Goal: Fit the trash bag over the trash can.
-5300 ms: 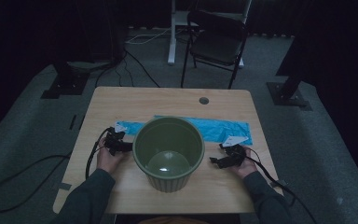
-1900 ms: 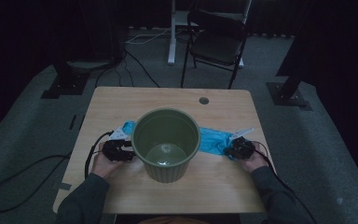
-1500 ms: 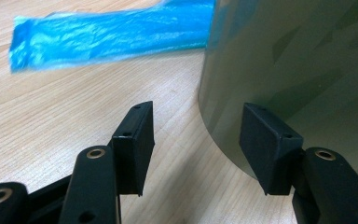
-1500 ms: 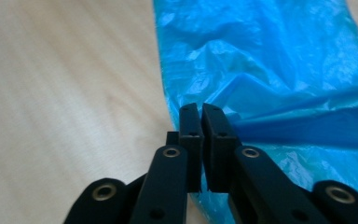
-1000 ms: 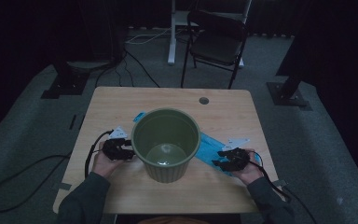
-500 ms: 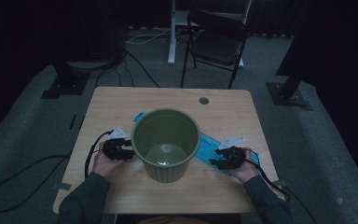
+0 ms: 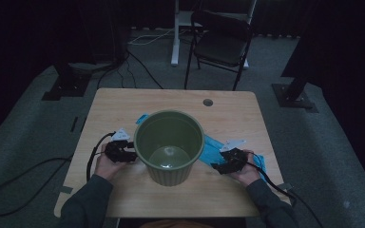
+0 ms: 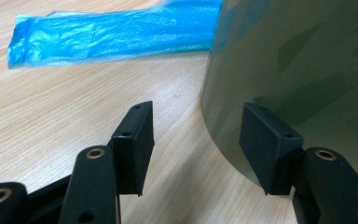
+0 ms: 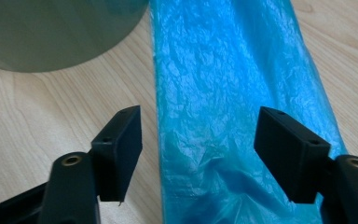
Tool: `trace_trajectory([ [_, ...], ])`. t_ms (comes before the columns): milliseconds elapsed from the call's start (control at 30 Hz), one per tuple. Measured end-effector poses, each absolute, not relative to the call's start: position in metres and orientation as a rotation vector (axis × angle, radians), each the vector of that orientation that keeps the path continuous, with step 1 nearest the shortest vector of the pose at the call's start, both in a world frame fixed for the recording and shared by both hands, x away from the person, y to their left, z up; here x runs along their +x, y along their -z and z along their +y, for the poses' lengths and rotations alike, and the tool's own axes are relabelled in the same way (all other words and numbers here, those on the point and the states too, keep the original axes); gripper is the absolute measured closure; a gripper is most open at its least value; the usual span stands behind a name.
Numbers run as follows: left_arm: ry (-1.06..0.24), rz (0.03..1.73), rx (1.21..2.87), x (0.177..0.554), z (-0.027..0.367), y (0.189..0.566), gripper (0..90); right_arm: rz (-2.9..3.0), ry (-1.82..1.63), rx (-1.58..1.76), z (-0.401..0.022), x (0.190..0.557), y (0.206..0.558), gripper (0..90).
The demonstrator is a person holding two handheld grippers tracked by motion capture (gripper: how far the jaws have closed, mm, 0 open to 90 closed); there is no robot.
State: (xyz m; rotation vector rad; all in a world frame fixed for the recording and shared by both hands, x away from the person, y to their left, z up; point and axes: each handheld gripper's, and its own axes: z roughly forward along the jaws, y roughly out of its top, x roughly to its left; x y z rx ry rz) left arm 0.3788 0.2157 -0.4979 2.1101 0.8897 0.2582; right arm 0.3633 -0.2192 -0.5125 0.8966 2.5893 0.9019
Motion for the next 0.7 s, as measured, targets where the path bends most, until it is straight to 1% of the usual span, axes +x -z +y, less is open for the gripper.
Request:
trace_trajectory([
  [133, -0.259, 0.889, 2.110, 0.379, 0.216, 0.498, 45.1, 2.576, -0.893, 0.897, -0.219, 0.364, 0.513, 28.3],
  [500, -0.265, 0.884, 2.115, 0.379, 0.215, 0.498, 45.1, 2.598, -0.886, 0.880, -0.212, 0.370, 0.517, 28.3],
  [700, -0.267, 0.885, 2.115, 0.379, 0.215, 0.498, 45.0, 2.608, -0.848, 0.850, -0.191, 0.381, 0.521, 28.4],
])
